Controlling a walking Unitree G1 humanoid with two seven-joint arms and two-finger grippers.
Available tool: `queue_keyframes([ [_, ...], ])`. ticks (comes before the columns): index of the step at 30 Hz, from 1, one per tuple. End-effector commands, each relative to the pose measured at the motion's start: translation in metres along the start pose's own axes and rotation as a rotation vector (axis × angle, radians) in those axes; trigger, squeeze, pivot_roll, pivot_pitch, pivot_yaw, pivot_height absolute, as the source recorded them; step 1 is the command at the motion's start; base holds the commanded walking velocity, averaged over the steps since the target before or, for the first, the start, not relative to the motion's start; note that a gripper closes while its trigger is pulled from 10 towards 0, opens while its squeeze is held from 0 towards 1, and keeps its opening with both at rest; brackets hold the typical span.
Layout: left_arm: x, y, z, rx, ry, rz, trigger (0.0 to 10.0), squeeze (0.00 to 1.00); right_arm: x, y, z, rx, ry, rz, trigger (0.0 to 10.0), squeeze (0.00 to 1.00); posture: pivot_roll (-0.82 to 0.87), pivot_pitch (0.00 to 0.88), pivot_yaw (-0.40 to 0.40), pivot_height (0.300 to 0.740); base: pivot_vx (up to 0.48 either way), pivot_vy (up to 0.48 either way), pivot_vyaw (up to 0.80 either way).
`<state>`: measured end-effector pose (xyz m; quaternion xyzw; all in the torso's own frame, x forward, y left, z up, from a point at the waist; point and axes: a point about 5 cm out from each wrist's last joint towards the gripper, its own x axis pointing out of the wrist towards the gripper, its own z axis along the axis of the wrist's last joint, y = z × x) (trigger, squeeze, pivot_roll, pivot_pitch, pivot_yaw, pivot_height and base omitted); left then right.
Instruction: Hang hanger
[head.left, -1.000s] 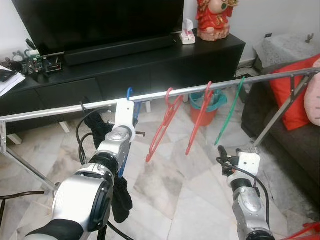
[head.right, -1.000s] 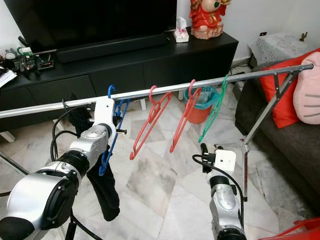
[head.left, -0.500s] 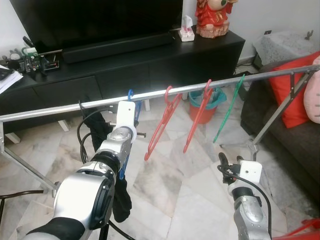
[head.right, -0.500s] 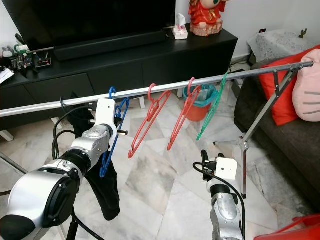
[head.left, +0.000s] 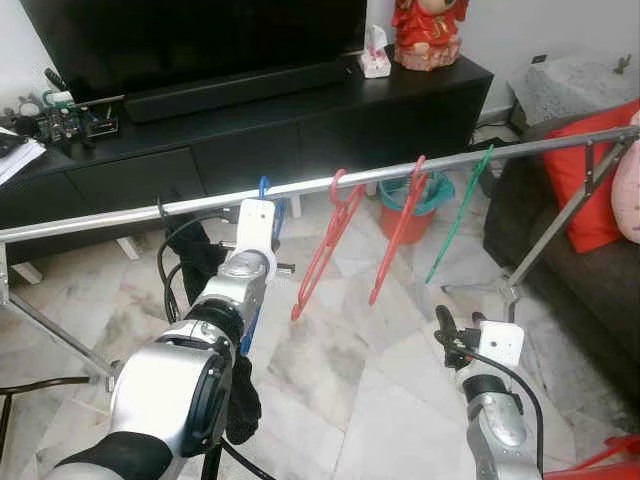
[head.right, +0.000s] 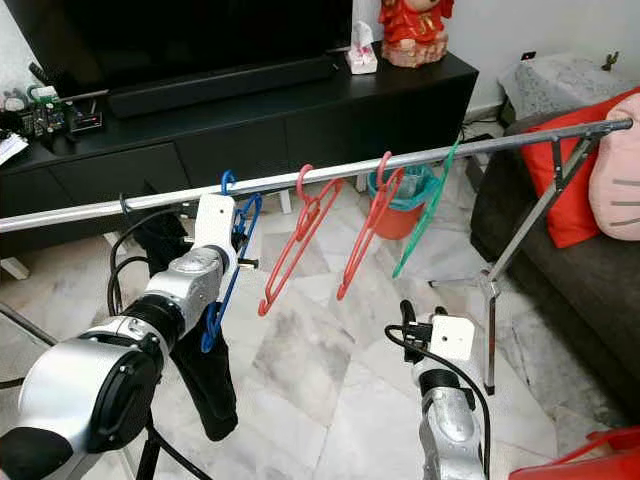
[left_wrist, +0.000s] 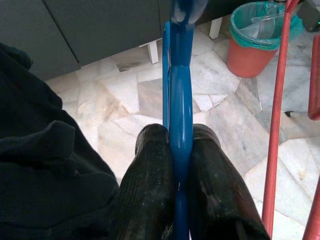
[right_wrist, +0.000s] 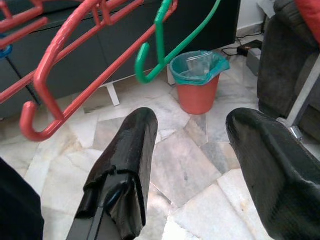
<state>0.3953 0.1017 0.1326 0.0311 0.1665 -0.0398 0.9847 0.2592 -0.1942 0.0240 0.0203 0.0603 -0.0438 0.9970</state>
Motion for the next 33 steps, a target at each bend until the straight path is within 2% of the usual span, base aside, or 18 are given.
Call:
queue_keyframes([
  [1, -0.001, -0.007, -0.015, 0.009, 0.073, -0.017, 10.0, 0.0, -0.002, 0.001, 0.0, 0.01, 0.004, 0.001, 10.0, 0.0, -0.14, 0.07, 0.044, 0.74, 0.0, 0.0, 0.0],
  [2, -0.002, -0.011, -0.018, 0.02, 0.09, -0.032, 10.0, 0.0, -0.003, 0.001, 0.0, 0.012, 0.009, 0.0, 10.0, 0.0, -0.14, 0.074, 0.044, 0.74, 0.0, 0.0, 0.0],
  [10, -0.002, -0.013, -0.02, 0.02, 0.1, -0.024, 10.0, 0.0, -0.008, 0.003, 0.006, 0.018, -0.016, 0.008, 10.0, 0.0, -0.15, 0.1, 0.046, 0.74, 0.0, 0.0, 0.0],
  [17, -0.002, -0.01, -0.021, 0.012, 0.099, 0.005, 10.0, 0.0, -0.007, 0.015, 0.019, 0.036, -0.056, 0.037, 10.0, 0.0, -0.14, 0.114, 0.047, 0.74, 0.0, 0.0, 0.0],
  [24, -0.001, 0.0, -0.005, -0.01, -0.008, 0.034, 10.0, 0.0, -0.001, 0.019, 0.025, 0.04, -0.062, 0.05, 10.0, 0.0, -0.13, 0.085, 0.051, 0.74, 0.0, 0.0, 0.0],
  [28, -0.001, 0.007, -0.013, -0.021, 0.001, 0.048, 10.0, 0.0, 0.004, 0.018, 0.024, 0.04, -0.048, 0.046, 10.0, 0.0, -0.13, 0.048, 0.049, 0.74, 0.0, 0.0, 0.0],
  [33, -0.003, 0.006, -0.029, 0.029, 0.065, 0.024, 10.0, 0.0, 0.012, 0.02, 0.025, 0.047, -0.044, 0.049, 10.0, 0.0, -0.12, 0.014, 0.049, 0.74, 0.0, 0.0, 0.0],
])
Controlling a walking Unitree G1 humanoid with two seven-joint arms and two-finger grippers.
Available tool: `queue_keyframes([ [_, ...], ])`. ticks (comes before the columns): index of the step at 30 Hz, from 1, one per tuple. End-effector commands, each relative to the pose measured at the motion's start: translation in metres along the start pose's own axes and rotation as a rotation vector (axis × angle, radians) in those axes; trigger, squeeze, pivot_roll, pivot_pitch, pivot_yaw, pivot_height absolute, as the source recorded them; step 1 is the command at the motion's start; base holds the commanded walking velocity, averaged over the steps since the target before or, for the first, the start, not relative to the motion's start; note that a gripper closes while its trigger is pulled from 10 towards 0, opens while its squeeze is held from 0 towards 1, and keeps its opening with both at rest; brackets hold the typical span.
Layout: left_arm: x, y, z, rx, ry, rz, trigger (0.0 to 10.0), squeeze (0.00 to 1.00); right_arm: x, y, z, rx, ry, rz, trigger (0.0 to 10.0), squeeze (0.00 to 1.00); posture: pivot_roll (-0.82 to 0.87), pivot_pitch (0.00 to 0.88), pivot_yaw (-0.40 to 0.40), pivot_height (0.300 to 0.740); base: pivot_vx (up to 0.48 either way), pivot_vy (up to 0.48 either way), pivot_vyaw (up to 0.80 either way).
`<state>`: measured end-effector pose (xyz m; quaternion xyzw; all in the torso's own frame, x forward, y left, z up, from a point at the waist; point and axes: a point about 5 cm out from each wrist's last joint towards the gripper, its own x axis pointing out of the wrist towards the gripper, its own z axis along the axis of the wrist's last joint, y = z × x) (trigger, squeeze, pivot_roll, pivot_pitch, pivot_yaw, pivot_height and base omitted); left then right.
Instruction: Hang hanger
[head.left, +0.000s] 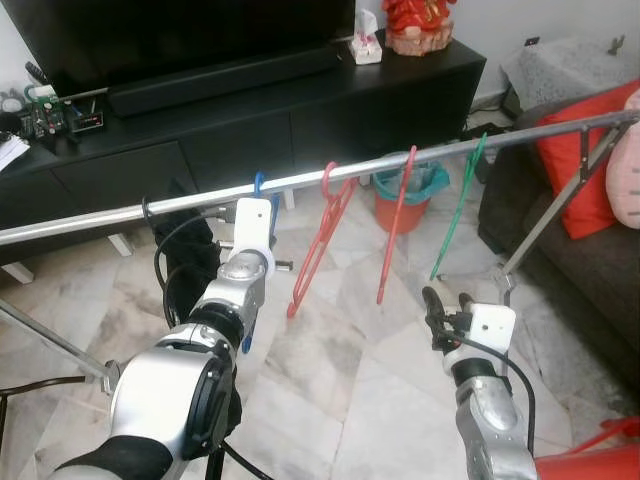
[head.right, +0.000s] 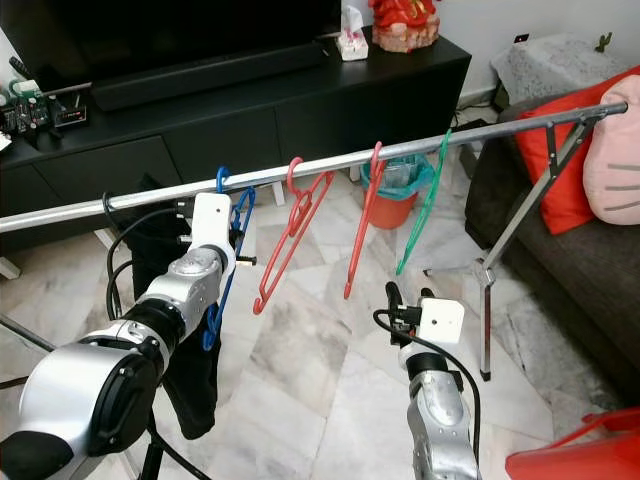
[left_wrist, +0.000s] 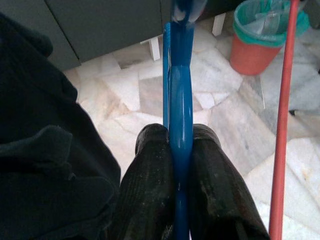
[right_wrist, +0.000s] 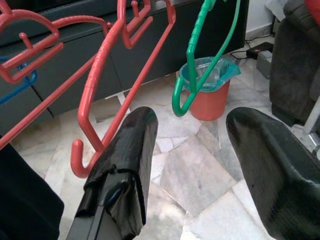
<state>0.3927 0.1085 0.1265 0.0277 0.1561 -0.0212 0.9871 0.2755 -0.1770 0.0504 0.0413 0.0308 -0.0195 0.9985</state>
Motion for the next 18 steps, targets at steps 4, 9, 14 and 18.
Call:
queue_keyframes([
  [4, -0.003, -0.003, -0.028, 0.069, 0.119, -0.03, 10.0, 0.0, 0.006, 0.0, 0.0, 0.007, 0.008, -0.007, 10.0, 0.0, -0.13, 0.0, 0.057, 0.74, 0.0, 0.0, 0.0],
  [9, -0.004, -0.007, -0.032, 0.081, 0.129, -0.038, 10.0, 0.0, 0.011, 0.0, 0.005, 0.007, -0.012, -0.008, 10.0, 0.0, -0.13, 0.0, 0.063, 0.74, 0.0, 0.0, 0.0],
  [14, -0.004, -0.008, -0.029, 0.063, 0.105, -0.039, 10.0, 1.0, 0.011, -0.001, 0.003, 0.008, -0.012, -0.011, 10.0, 0.0, -0.13, 0.0, 0.063, 0.74, 0.0, 0.0, 0.0],
  [18, -0.003, -0.008, -0.019, 0.049, 0.054, -0.043, 10.0, 1.0, 0.012, 0.0, 0.002, 0.011, -0.011, -0.011, 10.0, 0.0, -0.12, 0.0, 0.063, 0.74, 0.0, 0.0, 0.0],
])
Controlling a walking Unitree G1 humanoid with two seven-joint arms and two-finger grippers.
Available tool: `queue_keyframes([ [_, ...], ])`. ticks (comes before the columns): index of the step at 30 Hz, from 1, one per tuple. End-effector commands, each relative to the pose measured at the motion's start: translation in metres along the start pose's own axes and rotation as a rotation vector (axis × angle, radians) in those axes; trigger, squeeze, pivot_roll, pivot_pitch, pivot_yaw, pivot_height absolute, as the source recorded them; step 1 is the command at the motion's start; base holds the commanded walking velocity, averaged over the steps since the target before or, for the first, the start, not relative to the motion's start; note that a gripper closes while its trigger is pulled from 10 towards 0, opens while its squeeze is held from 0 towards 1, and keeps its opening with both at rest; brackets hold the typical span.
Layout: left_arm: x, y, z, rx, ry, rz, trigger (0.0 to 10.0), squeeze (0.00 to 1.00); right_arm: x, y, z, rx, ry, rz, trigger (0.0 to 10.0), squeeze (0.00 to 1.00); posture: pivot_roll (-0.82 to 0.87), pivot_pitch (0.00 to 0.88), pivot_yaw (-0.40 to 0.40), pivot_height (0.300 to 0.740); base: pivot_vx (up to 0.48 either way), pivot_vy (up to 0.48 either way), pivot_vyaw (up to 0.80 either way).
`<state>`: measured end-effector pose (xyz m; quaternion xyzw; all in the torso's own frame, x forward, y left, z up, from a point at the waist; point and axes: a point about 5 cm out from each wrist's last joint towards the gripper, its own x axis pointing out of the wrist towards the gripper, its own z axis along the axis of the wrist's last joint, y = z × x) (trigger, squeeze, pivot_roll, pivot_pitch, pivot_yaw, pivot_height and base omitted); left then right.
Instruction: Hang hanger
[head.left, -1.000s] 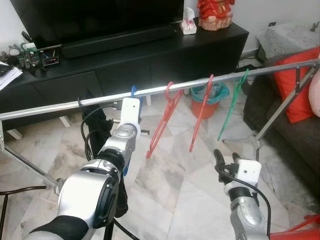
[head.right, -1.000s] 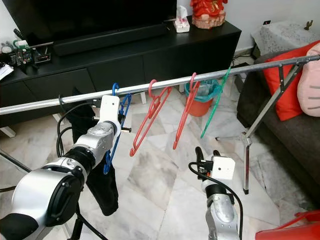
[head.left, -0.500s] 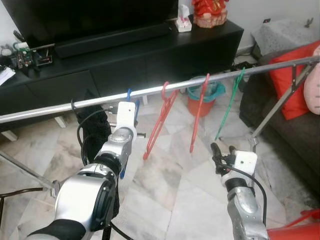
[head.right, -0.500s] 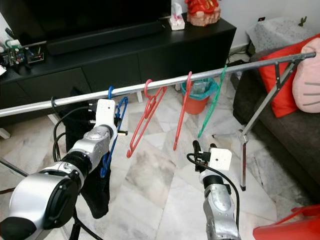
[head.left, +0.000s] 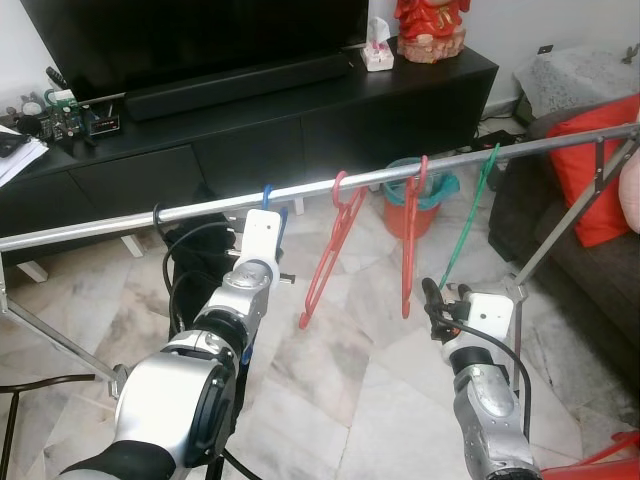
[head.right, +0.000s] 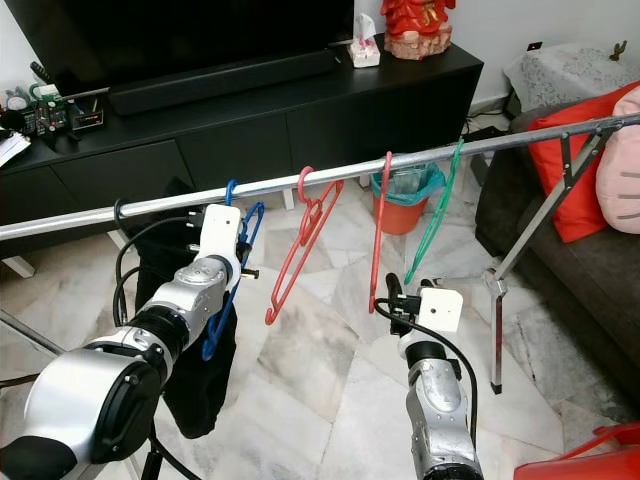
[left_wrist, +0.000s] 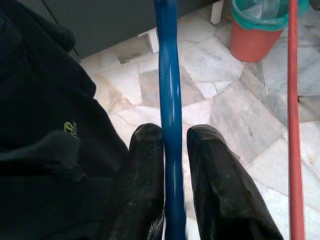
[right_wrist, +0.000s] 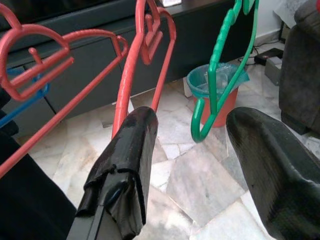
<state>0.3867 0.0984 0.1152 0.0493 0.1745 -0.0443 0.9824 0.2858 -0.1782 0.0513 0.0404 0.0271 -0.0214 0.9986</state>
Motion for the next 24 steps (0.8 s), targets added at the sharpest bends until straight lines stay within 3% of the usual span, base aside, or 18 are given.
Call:
queue_keyframes([
  [1, 0.0, 0.002, -0.004, -0.001, 0.004, -0.002, 10.0, 1.0, 0.001, 0.001, 0.0, 0.013, -0.003, -0.006, 10.0, 0.0, -0.12, 0.0, 0.062, 0.74, 0.0, 0.0, 0.0],
  [18, -0.002, 0.018, 0.018, -0.059, -0.153, 0.048, 10.0, 1.0, 0.006, 0.001, -0.005, 0.011, 0.017, -0.001, 10.0, 0.0, -0.1, 0.0, 0.045, 0.74, 0.0, 0.0, 0.0],
  [23, -0.01, 0.028, 0.013, -0.027, -0.231, 0.044, 10.0, 1.0, 0.01, 0.004, -0.009, 0.002, 0.043, 0.013, 10.0, 0.0, -0.08, 0.0, 0.041, 0.74, 0.0, 0.0, 0.0],
  [24, -0.013, 0.03, 0.01, -0.007, -0.246, 0.04, 10.0, 0.8, 0.01, 0.005, -0.011, -0.003, 0.048, 0.019, 10.0, 0.0, -0.08, 0.0, 0.039, 0.74, 0.0, 0.0, 0.0],
])
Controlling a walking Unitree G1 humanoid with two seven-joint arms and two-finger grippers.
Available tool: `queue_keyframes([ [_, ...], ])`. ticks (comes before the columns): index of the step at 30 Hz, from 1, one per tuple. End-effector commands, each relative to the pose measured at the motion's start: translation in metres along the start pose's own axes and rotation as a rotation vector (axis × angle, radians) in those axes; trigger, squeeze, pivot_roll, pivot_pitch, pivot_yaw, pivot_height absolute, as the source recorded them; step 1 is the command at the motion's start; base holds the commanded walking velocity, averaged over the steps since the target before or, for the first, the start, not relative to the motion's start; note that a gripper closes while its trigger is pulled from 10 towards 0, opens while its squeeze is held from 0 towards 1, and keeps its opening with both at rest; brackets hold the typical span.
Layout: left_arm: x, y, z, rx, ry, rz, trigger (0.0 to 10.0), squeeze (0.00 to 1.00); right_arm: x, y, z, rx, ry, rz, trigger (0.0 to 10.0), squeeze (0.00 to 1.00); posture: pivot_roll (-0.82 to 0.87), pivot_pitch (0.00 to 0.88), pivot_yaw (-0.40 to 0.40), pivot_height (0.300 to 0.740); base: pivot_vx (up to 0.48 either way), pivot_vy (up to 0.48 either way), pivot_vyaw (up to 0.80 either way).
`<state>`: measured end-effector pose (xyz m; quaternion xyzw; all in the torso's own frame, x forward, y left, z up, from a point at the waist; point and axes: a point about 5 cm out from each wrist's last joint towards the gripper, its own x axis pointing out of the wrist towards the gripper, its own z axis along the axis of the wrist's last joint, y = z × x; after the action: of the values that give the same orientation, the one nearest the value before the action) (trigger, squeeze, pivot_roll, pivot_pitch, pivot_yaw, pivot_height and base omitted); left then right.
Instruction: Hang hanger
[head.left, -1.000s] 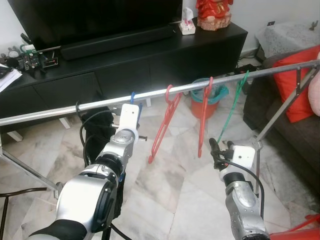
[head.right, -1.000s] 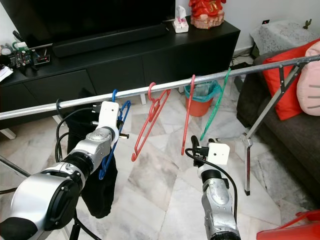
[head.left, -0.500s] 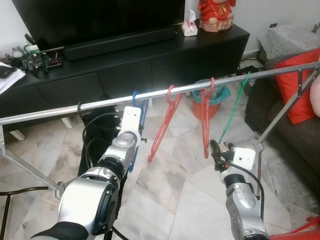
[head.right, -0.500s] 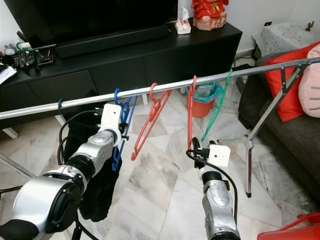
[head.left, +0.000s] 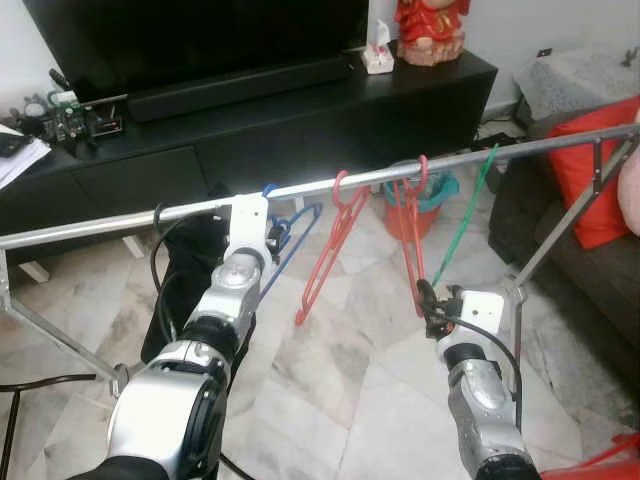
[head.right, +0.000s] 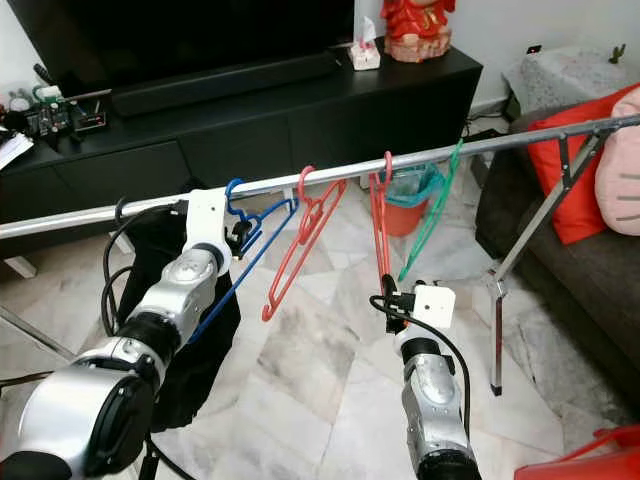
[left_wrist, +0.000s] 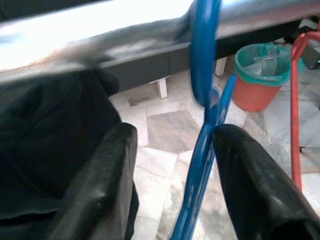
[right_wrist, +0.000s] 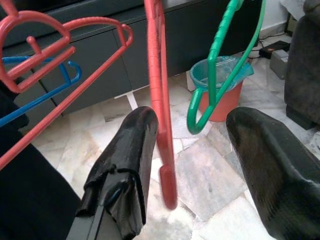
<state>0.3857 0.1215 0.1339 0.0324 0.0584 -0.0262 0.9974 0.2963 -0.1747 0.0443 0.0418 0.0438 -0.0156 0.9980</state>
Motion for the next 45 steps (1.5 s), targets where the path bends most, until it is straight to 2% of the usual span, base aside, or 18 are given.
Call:
queue_keyframes([
  [1, -0.01, 0.009, -0.007, 0.044, -0.027, -0.013, 10.0, 0.03, -0.001, 0.001, -0.005, -0.006, 0.018, 0.009, 10.0, 0.0, -0.08, 0.0, 0.039, 0.74, 0.0, 0.0, 0.0],
  [2, -0.015, 0.012, -0.01, 0.06, -0.036, -0.016, 10.0, 0.0, -0.001, 0.0, -0.007, -0.006, 0.024, 0.005, 10.0, 0.0, -0.07, 0.0, 0.037, 0.74, 0.0, 0.0, 0.0],
  [7, -0.042, 0.037, -0.03, 0.136, -0.065, -0.022, 10.0, 0.0, 0.0, -0.003, -0.014, -0.007, 0.063, -0.015, 10.0, 0.0, -0.05, 0.0, 0.028, 0.74, 0.0, 0.0, 0.0],
  [9, -0.062, 0.056, -0.048, 0.146, -0.058, 0.007, 10.0, 0.0, -0.001, -0.004, -0.018, -0.009, 0.077, -0.023, 10.0, 0.0, -0.04, 0.0, 0.024, 0.74, 0.0, 0.0, 0.0],
  [12, -0.075, 0.069, -0.061, 0.151, -0.036, 0.037, 10.0, 0.0, 0.0, -0.006, -0.019, -0.011, 0.091, -0.038, 10.0, 0.0, -0.03, 0.0, 0.02, 0.74, 0.0, 0.0, 0.0],
  [13, -0.075, 0.069, -0.061, 0.151, -0.036, 0.037, 10.0, 0.0, 0.0, -0.006, -0.019, -0.011, 0.091, -0.038, 10.0, 0.0, -0.03, 0.0, 0.02, 0.74, 0.0, 0.0, 0.0],
  [16, -0.094, 0.079, -0.08, 0.155, 0.015, 0.07, 10.0, 0.0, 0.0, -0.008, -0.021, -0.02, 0.105, -0.048, 10.0, 0.0, -0.03, 0.0, 0.017, 0.74, 0.0, 0.0, 0.0],
  [17, -0.111, 0.085, -0.098, 0.141, 0.066, 0.088, 10.0, 0.0, -0.002, -0.01, -0.024, -0.031, 0.114, -0.05, 10.0, 0.0, -0.04, 0.0, 0.015, 0.74, 0.0, 0.0, 0.0],
  [20, -0.129, 0.09, -0.121, 0.129, 0.134, 0.114, 10.0, 0.0, -0.007, -0.014, -0.029, -0.038, 0.132, -0.069, 10.0, 0.0, -0.04, 0.0, 0.015, 0.74, 0.0, 0.0, 0.0],
  [21, -0.14, 0.093, -0.135, 0.133, 0.177, 0.129, 10.0, 0.0, -0.01, -0.017, -0.033, -0.043, 0.147, -0.079, 10.0, 0.0, -0.04, 0.0, 0.017, 0.74, 0.0, 0.0, 0.0],
  [23, -0.145, 0.095, -0.14, 0.145, 0.198, 0.136, 10.0, 0.0, -0.011, -0.017, -0.036, -0.047, 0.158, -0.083, 10.0, 0.0, -0.04, 0.0, 0.017, 0.74, 0.0, 0.0, 0.0],
  [30, -0.17, 0.113, -0.181, 0.146, 0.381, 0.194, 10.0, 0.0, -0.032, -0.014, -0.063, -0.08, 0.278, -0.092, 10.0, 0.0, -0.03, 0.0, 0.007, 0.74, 0.0, 0.0, 0.0],
  [33, -0.174, 0.115, -0.19, 0.145, 0.432, 0.195, 10.0, 0.0, -0.038, -0.01, -0.072, -0.077, 0.319, -0.069, 10.0, 0.0, -0.03, 0.0, 0.008, 0.74, 0.0, 0.0, 0.0],
  [34, -0.176, 0.113, -0.198, 0.159, 0.474, 0.181, 10.0, 0.0, -0.043, -0.007, -0.082, -0.091, 0.392, -0.032, 10.0, 0.0, -0.04, 0.0, 0.011, 0.74, 0.0, 0.0, 0.0],
  [38, -0.176, 0.109, -0.205, 0.161, 0.511, 0.168, 10.0, 0.0, -0.05, -0.006, -0.091, -0.09, 0.464, -0.014, 10.0, 0.0, -0.04, 0.0, 0.012, 0.74, 0.0, 0.0, 0.0],
  [40, -0.175, 0.106, -0.21, 0.159, 0.545, 0.162, 10.0, 0.0, -0.055, -0.007, -0.099, -0.112, 0.544, 0.006, 10.0, 0.0, -0.04, 0.0, 0.01, 0.74, 0.0, 0.0, 0.0],
  [41, -0.175, 0.103, -0.214, 0.161, 0.583, 0.156, 10.0, 0.0, -0.062, -0.008, -0.108, -0.138, 0.631, 0.019, 10.0, 0.0, -0.05, 0.0, 0.011, 0.74, 0.0, 0.0, 0.0],
  [45, -0.179, 0.098, -0.227, 0.158, 0.69, 0.147, 10.0, 0.0, -0.08, -0.012, -0.124, -0.186, 0.773, 0.027, 10.0, 0.0, -0.04, 0.0, 0.01, 0.74, 0.0, 0.0, 0.0],
])
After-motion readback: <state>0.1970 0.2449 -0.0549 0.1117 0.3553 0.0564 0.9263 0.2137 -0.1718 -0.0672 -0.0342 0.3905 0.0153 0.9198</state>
